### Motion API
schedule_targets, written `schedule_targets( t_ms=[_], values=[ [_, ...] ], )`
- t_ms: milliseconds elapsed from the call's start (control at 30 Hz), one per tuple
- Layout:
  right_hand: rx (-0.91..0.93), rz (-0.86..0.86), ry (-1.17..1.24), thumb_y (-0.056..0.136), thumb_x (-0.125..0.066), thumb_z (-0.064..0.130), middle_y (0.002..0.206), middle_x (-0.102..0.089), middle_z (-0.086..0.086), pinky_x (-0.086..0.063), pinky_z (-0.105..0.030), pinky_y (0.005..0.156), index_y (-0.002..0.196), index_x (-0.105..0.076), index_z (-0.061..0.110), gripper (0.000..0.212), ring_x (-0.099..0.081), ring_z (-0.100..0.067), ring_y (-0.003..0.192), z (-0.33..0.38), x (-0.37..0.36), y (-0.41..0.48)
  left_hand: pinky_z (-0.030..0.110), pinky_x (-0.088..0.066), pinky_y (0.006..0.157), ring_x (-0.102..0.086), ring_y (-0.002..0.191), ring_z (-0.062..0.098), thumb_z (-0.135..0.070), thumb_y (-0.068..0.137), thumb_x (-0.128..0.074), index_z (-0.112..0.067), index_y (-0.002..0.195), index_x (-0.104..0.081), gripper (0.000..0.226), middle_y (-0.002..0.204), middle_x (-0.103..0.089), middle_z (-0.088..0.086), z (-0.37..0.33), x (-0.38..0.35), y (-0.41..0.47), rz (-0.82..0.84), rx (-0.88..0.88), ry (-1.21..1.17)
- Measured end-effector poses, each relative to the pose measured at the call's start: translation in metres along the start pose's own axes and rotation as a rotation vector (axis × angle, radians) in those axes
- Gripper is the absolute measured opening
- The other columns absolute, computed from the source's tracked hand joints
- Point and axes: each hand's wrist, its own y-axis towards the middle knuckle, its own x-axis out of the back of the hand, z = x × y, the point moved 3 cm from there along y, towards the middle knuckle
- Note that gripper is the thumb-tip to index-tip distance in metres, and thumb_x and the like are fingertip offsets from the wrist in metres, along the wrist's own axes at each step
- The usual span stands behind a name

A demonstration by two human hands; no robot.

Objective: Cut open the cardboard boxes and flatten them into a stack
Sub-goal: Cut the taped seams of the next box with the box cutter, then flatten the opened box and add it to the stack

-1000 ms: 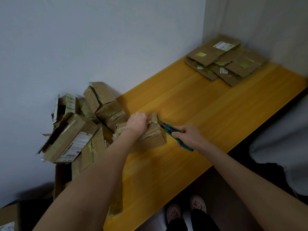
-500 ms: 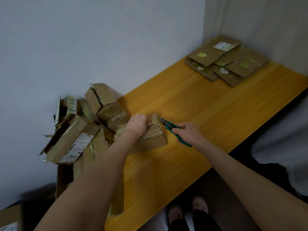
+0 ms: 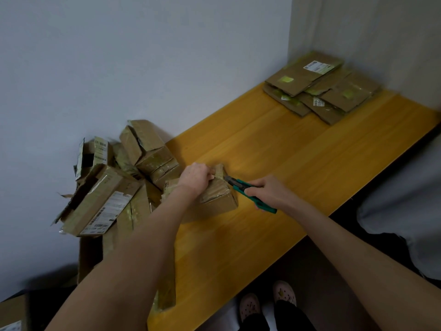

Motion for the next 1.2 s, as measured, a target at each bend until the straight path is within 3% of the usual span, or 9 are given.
schedule_targets(
  t_ms=[200, 300, 467, 567, 700, 800, 900, 1000, 1200],
  values=[
    [-0.06, -0.172, 0.115, 0.093, -0.06, 0.022, 0.063, -0.065, -0.006, -0.049, -0.025, 0.045, 0.117, -0.063, 0.01, 0.027, -0.06, -0.011, 0.048, -0.016, 0.012, 0.011, 0.036, -0.053, 0.089, -0.065, 0.099, 0.024, -0.028, 0.101, -0.045, -0.011, 0.116, -0.067, 0.031, 0.111, -0.069, 0.008, -0.001, 0.005, 0.004, -0.009, 0.006, 0.013],
    [-0.079, -0.326, -0.04, 0.097, -0.053, 0.026, 0.087, -0.068, -0.007, -0.058, -0.04, 0.068, 0.127, -0.053, 0.016, 0.032, -0.068, -0.025, 0.077, -0.03, -0.003, 0.03, 0.035, -0.054, 0.081, -0.065, 0.098, 0.022, -0.037, 0.101, -0.043, -0.016, 0.12, -0.065, 0.035, 0.111, -0.069, 0.005, 0.0, 0.005, 0.003, -0.03, -0.004, 0.076],
    [-0.175, -0.334, -0.39, 0.103, -0.037, 0.024, 0.138, -0.048, -0.013, -0.047, -0.036, 0.077, 0.152, -0.019, 0.029, 0.052, -0.055, -0.031, 0.113, -0.053, -0.029, 0.072, 0.041, -0.05, 0.094, -0.051, 0.121, 0.028, -0.044, 0.094, -0.053, -0.029, 0.142, -0.041, 0.051, 0.138, -0.05, 0.005, 0.017, -0.009, -0.005, 0.019, -0.003, -0.004],
    [-0.272, -0.246, -0.482, 0.102, -0.037, 0.017, 0.149, -0.025, -0.017, -0.045, -0.039, 0.091, 0.153, -0.015, 0.032, 0.057, -0.04, -0.035, 0.128, -0.068, -0.041, 0.085, 0.037, -0.051, 0.085, -0.06, 0.106, 0.026, -0.042, 0.096, -0.051, -0.029, 0.14, -0.041, 0.047, 0.124, -0.059, 0.008, 0.028, -0.012, -0.006, 0.031, 0.026, -0.041],
    [-0.261, -0.266, -0.541, 0.102, -0.039, 0.025, 0.152, -0.025, -0.017, -0.037, -0.044, 0.104, 0.151, -0.025, 0.024, 0.05, -0.029, -0.036, 0.137, -0.068, -0.042, 0.091, 0.036, -0.05, 0.077, -0.063, 0.098, 0.026, -0.045, 0.097, -0.048, -0.021, 0.126, -0.055, 0.039, 0.107, -0.066, 0.007, 0.03, -0.008, -0.01, -0.005, 0.093, -0.008],
    [-0.088, -0.361, -0.359, 0.101, -0.03, 0.048, 0.138, -0.05, -0.011, -0.042, -0.043, 0.097, 0.138, -0.048, 0.02, 0.05, -0.047, -0.031, 0.125, -0.042, -0.04, 0.089, 0.035, -0.047, 0.068, -0.063, 0.093, 0.028, -0.047, 0.096, -0.048, -0.013, 0.108, -0.061, 0.038, 0.098, -0.063, 0.008, 0.019, -0.008, -0.011, -0.029, 0.127, 0.05],
    [-0.013, -0.273, -0.07, 0.092, -0.032, 0.066, 0.143, -0.048, -0.004, -0.04, -0.043, 0.101, 0.143, -0.042, 0.023, 0.067, -0.047, -0.03, 0.127, -0.016, -0.048, 0.085, 0.032, -0.042, 0.061, -0.064, 0.092, 0.03, -0.047, 0.096, -0.048, -0.013, 0.106, -0.056, 0.036, 0.098, -0.064, 0.01, 0.002, -0.004, -0.008, -0.052, 0.155, 0.104],
    [-0.038, -0.2, -0.21, 0.092, -0.048, 0.058, 0.143, -0.047, -0.005, -0.044, -0.038, 0.09, 0.147, -0.032, 0.024, 0.067, -0.049, -0.031, 0.124, -0.01, -0.053, 0.084, 0.033, -0.04, 0.06, -0.064, 0.095, 0.031, -0.042, 0.098, -0.047, -0.015, 0.117, -0.054, 0.034, 0.103, -0.064, 0.011, -0.01, -0.002, -0.002, -0.055, 0.141, 0.154],
    [-0.07, -0.166, -0.074, 0.094, -0.059, 0.036, 0.108, -0.062, -0.007, -0.06, -0.042, 0.069, 0.123, -0.052, 0.018, 0.036, -0.066, -0.026, 0.082, -0.01, -0.051, 0.09, 0.03, -0.04, 0.061, -0.066, 0.093, 0.028, -0.028, 0.101, -0.046, -0.012, 0.095, -0.067, 0.027, 0.1, -0.069, 0.008, -0.018, -0.006, 0.01, -0.054, 0.129, 0.182]
  ],
)
